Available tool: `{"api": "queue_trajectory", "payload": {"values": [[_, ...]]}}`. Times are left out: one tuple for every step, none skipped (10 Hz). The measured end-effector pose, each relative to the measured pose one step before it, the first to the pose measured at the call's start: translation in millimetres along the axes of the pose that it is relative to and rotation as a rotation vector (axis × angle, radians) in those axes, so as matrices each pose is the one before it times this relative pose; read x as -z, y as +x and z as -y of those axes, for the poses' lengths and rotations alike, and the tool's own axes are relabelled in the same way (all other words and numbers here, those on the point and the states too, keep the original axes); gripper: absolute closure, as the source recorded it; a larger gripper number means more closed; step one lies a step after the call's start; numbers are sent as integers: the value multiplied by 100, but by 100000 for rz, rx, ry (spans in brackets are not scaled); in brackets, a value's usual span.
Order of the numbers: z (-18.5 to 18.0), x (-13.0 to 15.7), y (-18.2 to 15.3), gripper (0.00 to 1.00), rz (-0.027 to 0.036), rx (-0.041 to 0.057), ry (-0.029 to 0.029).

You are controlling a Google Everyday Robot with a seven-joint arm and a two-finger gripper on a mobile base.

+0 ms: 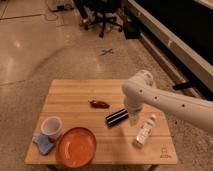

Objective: Drag the pepper across the table

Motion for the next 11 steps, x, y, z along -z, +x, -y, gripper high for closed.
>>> {"api": "queue_trajectory", "payload": {"values": [[1176, -709, -1012, 35, -1058, 180, 1341], [1419, -945, -1225, 35, -1345, -18, 1062], [1322, -1009, -1170, 35, -958, -419, 349], [1012, -895, -901, 35, -940, -848, -978], [1003, -860, -794, 35, -755, -1517, -1334], [1169, -778, -782, 35, -512, -2130, -1530], [1176, -549, -766, 35, 196, -2179, -1415], [929, -446, -488, 35, 317, -2090, -1322], [1556, -548, -569, 35, 661, -2464, -939], [949, -259, -181, 35, 463, -877, 197], [717, -230, -123, 35, 511, -572, 183]]}}
